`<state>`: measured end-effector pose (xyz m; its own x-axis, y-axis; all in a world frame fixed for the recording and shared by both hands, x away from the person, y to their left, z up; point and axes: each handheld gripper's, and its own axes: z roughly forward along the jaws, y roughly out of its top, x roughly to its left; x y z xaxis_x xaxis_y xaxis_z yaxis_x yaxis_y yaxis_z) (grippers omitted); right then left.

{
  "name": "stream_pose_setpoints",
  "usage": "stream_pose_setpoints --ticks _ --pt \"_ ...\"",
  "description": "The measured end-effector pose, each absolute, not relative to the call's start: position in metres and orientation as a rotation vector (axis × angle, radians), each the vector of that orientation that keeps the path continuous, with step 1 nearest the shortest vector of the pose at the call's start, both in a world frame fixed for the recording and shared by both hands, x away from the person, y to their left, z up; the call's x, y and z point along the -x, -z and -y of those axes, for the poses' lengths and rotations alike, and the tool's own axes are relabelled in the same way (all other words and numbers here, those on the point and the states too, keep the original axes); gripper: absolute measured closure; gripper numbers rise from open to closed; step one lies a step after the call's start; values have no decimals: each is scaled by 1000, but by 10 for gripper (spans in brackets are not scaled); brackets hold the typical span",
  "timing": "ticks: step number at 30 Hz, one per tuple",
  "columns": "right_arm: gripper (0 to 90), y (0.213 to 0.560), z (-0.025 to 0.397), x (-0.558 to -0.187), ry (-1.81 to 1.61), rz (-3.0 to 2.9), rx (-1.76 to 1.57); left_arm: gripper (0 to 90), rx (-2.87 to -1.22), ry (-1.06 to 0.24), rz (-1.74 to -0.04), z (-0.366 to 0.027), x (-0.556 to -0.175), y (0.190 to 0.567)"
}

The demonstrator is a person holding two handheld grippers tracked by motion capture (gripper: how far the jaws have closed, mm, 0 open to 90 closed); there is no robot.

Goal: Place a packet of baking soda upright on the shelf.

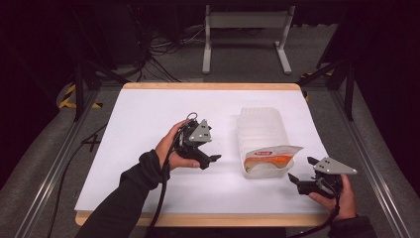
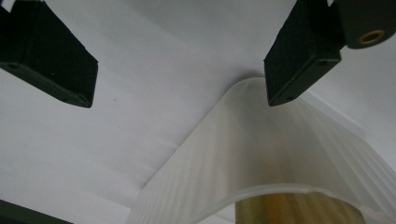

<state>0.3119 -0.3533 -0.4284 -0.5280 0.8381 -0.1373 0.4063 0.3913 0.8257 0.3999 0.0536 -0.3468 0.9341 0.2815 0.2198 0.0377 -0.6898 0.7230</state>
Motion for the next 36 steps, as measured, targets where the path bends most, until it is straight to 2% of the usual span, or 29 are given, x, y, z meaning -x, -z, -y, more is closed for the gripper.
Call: stream_pose_setpoints --ticks 13,36 --pt "107 428 351 -311 -1010 -2108 -1042 95 -2365 -490 -288 -92 -396 380" --pt "106 426 349 -310 -1002 -2105 -1030 81 -2366 -542 -448 -169 -380 400"
